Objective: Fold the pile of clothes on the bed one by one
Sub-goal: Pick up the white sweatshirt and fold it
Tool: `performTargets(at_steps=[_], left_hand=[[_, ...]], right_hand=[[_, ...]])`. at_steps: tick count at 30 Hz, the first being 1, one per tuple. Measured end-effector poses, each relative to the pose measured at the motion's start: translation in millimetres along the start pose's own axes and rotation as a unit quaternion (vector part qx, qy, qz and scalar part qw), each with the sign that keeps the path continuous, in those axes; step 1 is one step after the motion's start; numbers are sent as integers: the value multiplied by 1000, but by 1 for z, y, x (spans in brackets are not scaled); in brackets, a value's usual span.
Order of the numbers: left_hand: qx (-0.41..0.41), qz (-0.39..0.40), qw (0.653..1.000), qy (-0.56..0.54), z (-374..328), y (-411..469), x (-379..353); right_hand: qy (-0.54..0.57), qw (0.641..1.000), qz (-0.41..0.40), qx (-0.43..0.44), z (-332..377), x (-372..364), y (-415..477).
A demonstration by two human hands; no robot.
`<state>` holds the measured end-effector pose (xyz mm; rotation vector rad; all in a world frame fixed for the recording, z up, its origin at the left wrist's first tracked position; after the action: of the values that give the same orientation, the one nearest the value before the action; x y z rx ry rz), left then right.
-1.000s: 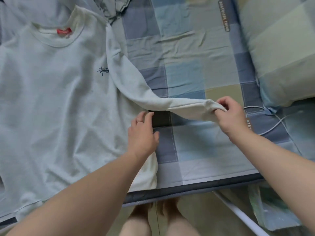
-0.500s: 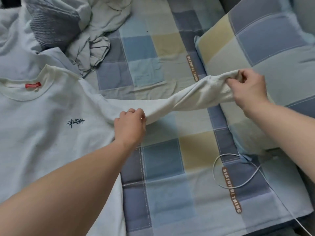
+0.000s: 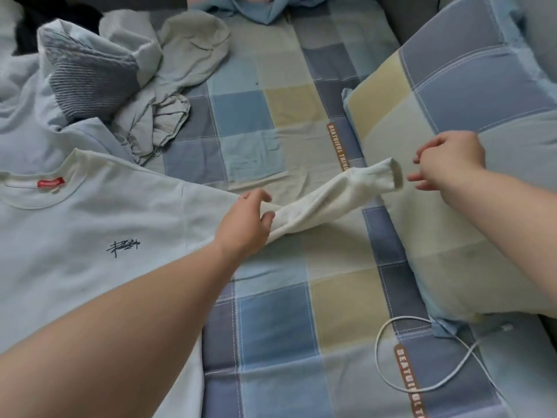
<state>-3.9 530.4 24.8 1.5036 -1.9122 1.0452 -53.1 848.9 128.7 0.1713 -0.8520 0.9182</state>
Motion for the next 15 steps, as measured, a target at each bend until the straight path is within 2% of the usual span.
performTargets(at_steps=[3,6,9,10,12,13,15], left_hand=[[39,75,993,78,28,-19,-21],[77,91,977,179,66,-36,-28],[85,98,969,212,102,-41,-35],[72,99,970,212,112,-39,-38],[51,103,971,209,127,-35,-48],[42,99,972,210,132,-34,-52],[20,68,973,220,139,-33,-63]], right_hand=[[-60,997,46,26,-18,-31,-21],[-100,984,131,67,-41,-74,-52],[-134,964,215,84,-58,-124,-74],[-198,945,228,128,-60,-139,-80],[-348,885,206,233,-56,-164,-90],[-391,856,191,277,-55,-177,-92],[-445,817,198,309,-55,-201,-87]])
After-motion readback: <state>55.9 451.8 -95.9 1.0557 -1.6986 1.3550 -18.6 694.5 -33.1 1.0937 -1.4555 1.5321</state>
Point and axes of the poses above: each hand's wrist, its own y-axis towards the middle knuckle, its own x-axis out of the back of the hand, z = x × y, the point moved 4 cm from there along y, towards the middle knuckle, and after that the axes turned 3 degrees about y, right-handed, at the moved point
